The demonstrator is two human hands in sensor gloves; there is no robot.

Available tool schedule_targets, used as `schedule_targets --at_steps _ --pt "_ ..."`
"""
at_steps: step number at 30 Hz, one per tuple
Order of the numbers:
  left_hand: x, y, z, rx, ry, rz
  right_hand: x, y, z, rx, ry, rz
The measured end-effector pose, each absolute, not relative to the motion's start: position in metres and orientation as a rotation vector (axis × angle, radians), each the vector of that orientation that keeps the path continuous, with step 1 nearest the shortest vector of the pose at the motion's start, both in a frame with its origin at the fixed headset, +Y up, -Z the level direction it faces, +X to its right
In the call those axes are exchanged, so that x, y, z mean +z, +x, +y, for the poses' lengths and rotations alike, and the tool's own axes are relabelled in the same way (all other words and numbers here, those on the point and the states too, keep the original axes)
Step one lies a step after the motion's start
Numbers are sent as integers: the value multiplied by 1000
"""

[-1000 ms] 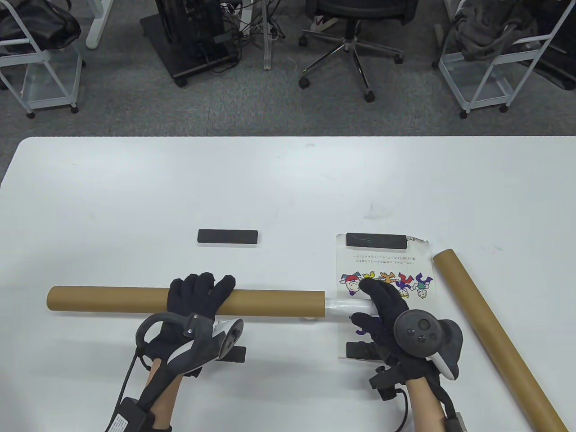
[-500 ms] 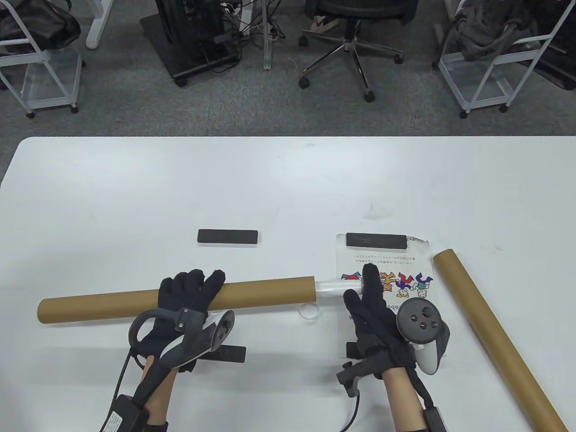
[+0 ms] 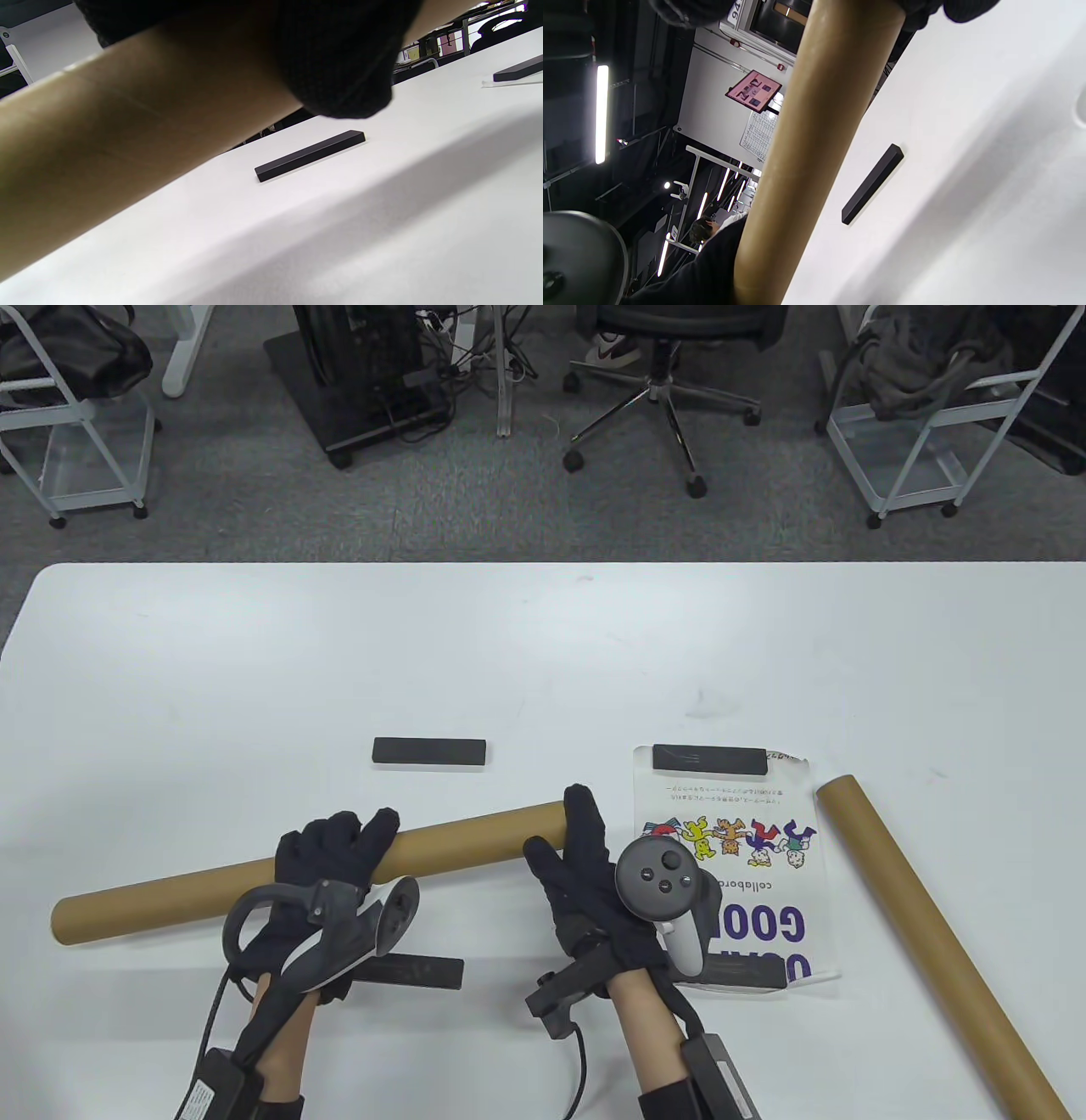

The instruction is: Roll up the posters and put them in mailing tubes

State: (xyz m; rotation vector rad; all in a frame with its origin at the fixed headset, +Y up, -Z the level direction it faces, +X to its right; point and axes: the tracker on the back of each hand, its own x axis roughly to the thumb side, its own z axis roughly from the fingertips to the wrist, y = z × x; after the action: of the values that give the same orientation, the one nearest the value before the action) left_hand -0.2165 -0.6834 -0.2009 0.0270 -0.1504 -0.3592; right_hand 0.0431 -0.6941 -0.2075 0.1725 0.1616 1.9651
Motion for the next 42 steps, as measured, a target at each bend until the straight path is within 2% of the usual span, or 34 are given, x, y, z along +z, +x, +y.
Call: schedule_targets --at_steps 9,12,16,23,31,36,42 --pt "-207 -220 -688 -397 -17 -121 -211 69 -693 2239 103 143" --pt "-208 -222 -689 -391 -21 -116 -215 73 -695 2390 67 200" --pt "-208 -223 -689 -399 -32 -110 -221 64 -707 2708 100 320" --pt "-207 -227 -691 -378 -66 -103 -229 45 -735 2866 173 482" --pt "-208 -231 -690 -375 -67 -92 -231 20 -754 3209 322 567" --pt "-209 -231 -692 -375 -67 -96 -232 18 -754 3234 336 443" --pt "-208 -230 -691 -381 -75 -99 -232 25 -751 3174 323 404"
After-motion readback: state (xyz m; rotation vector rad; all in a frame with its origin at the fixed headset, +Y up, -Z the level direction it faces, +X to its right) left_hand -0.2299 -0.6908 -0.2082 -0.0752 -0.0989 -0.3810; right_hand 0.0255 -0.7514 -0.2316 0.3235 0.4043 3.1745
